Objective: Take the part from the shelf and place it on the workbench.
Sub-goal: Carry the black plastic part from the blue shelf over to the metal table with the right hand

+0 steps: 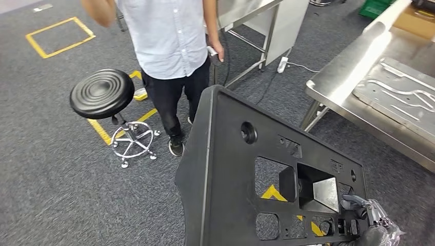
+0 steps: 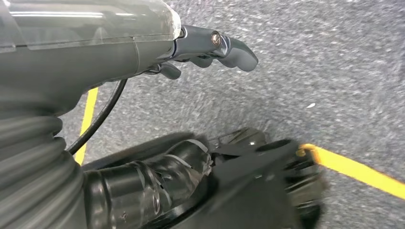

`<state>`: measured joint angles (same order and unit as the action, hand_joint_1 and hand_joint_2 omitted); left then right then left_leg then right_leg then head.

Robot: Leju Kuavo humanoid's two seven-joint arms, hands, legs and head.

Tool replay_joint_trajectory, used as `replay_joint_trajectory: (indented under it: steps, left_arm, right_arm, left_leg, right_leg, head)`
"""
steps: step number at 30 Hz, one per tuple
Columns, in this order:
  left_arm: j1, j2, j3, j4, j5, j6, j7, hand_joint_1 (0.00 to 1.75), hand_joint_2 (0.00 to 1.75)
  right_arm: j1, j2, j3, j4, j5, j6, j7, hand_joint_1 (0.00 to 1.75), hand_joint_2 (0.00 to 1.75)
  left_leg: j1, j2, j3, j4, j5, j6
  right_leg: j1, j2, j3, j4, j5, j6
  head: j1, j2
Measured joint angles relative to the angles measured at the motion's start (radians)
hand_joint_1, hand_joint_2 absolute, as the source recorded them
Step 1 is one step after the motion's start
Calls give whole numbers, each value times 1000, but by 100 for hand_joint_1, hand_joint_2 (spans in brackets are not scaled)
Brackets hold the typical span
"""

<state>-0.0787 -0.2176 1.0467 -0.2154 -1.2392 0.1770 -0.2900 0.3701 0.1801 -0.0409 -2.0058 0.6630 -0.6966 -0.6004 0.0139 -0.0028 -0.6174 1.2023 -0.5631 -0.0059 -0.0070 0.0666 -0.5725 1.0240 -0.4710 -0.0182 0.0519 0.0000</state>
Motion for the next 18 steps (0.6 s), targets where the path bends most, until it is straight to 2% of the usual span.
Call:
replay_joint_trajectory:
  steps: [2, 3, 4, 6, 7, 8, 10, 11, 12, 13, 14, 15, 16, 17, 18]
  left_arm:
    - [0, 0, 0, 0, -1, 0, 0, 0, 175]
    - [-1, 0, 0, 0, -1, 0, 0, 0, 175]
    - [-1, 0, 0, 0, -1, 0, 0, 0, 175]
    - [-4, -1, 0, 0, 1, -1, -1, 0, 175]
    - [-5, -1, 0, 0, 2, -2, -2, 0, 175]
    - [-5, -2, 0, 0, 3, -3, -3, 0, 175]
    - [-4, -2, 0, 0, 6, -5, -5, 0, 175]
    - [-3, -2, 0, 0, 7, -6, -5, 0, 175]
    - [-1, -2, 0, 0, 8, -6, -5, 0, 175]
    - [-1, -2, 0, 0, 9, -6, -5, 0, 175]
    - [-1, -1, 0, 0, 9, -6, -5, 0, 175]
    - [-1, -2, 0, 0, 9, -6, -5, 0, 175]
    - [-2, -2, 0, 0, 9, -6, -5, 0, 175]
    - [-2, -2, 0, 0, 9, -6, -5, 0, 175]
    - [-2, -2, 0, 0, 9, -6, -5, 0, 175]
  right_arm:
    - [0, 0, -3, 0, 0, 0, 0, 173, 175]
    - [0, 0, -4, 0, 0, 0, 0, 173, 175]
    - [0, 0, -4, 0, 0, 0, 0, 173, 175]
    - [1, 0, -5, 0, 3, 0, 0, 173, 175]
    - [0, 0, -5, 0, 6, 0, 0, 173, 175]
    - [-2, 0, -5, 0, 9, 0, 1, 173, 175]
    - [-9, 0, -5, 1, 15, -1, 3, 173, 175]
    - [-12, 0, -5, 3, 18, 0, 4, 173, 175]
    - [-13, 0, -4, 5, 20, 0, 5, 173, 175]
    - [-14, 0, -4, 7, 21, 0, 6, 173, 175]
    - [-14, 0, -4, 8, 21, 0, 6, 173, 175]
    - [-14, 0, -4, 9, 21, 0, 6, 173, 175]
    - [-15, 0, -4, 10, 21, 0, 7, 173, 175]
    - [-16, 0, -4, 10, 21, 0, 7, 173, 175]
    - [-18, 0, -4, 10, 21, 0, 7, 173, 175]
  left_leg:
    - [4, -43, 48, -119, 53, 5]
    - [5, -60, 60, -151, 60, 7]
    - [3, -68, 64, -160, 57, 11]
    - [2, -49, 67, -168, 61, 22]
    - [3, -37, 70, -173, 65, 30]
    - [5, -25, 72, -178, 68, 36]
    - [5, 0, 74, -183, 69, 44]
    - [4, 13, 74, -183, 68, 46]
    - [4, 27, 74, -183, 66, 46]
    - [3, 40, 76, -183, 64, 45]
    - [3, 52, 78, -183, 61, 44]
    - [3, 63, 83, -183, 58, 42]
    - [3, 73, 88, -184, 55, 39]
    - [1, 82, 93, -184, 51, 35]
    - [-1, 90, 97, -184, 48, 30]
  right_leg:
    - [1, 25, -5, 13, -7, 9]
    - [1, 35, -9, 18, -9, 15]
    - [0, 45, -14, 20, -8, 22]
    - [-5, 58, -19, 20, -5, 34]
    - [-4, 46, -24, 28, -10, 40]
    - [-3, 23, -36, 52, -26, 45]
    - [-2, -35, -87, 156, -83, 53]
    - [-4, -49, -120, 221, -111, 57]
    - [-6, -56, -145, 270, -125, 60]
    - [-8, -60, -154, 287, -120, 61]
    - [-9, -64, -142, 263, -96, 61]
    - [-9, -74, -109, 201, -60, 59]
    - [-5, -97, -69, 127, -31, 53]
    - [0, -116, -37, 65, -10, 46]
    - [5, -131, -17, 25, -1, 39]
  head:
    - [0, 0]
    - [0, 0]
    - [1, 0]
    - [0, 0]
    - [1, 0]
    - [2, 0]
    - [5, 0]
    - [5, 0]
    - [5, 0]
    - [5, 0]
    - [5, 0]
    - [5, 0]
    - [5, 0]
    - [5, 0]
    - [5, 0]
